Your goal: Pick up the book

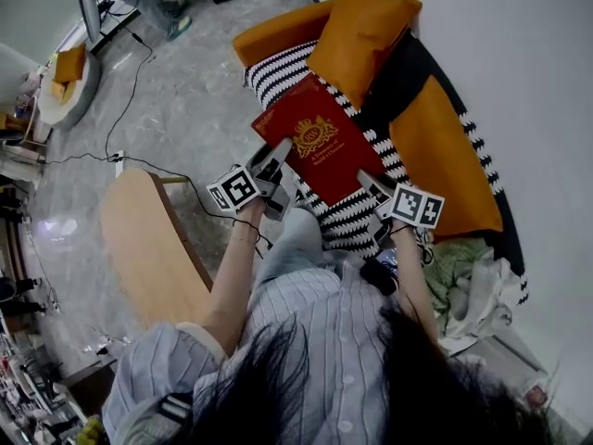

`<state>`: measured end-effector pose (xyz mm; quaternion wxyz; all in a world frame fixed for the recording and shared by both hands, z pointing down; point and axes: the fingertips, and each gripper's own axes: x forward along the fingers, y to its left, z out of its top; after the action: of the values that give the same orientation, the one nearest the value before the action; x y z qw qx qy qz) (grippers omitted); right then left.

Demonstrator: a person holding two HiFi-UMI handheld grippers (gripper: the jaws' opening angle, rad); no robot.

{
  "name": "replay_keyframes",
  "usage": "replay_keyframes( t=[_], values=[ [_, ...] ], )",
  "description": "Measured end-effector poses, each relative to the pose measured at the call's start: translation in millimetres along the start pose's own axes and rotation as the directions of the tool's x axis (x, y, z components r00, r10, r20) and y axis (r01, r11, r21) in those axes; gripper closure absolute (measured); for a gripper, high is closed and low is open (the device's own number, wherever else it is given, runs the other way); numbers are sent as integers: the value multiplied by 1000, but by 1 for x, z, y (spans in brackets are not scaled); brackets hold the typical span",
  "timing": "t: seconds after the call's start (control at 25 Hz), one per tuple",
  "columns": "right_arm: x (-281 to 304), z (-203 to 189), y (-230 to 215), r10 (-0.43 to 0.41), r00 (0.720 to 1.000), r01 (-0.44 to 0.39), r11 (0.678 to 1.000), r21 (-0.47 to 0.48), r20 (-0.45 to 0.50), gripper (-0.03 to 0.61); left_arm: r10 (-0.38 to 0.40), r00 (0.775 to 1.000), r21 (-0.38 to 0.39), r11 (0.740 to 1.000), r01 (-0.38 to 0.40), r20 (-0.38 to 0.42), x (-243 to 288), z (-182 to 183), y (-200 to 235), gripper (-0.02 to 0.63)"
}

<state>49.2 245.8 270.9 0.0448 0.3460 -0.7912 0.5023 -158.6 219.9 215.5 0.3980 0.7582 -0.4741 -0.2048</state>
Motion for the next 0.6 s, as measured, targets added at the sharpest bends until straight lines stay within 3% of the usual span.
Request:
replay_keyframes(
  t=[0.6],
  values=[
    [9,-48,21,32,998,-31,999,21,-62,318,80,997,-4,997,-80,-2,-55,0,13,327]
  ],
)
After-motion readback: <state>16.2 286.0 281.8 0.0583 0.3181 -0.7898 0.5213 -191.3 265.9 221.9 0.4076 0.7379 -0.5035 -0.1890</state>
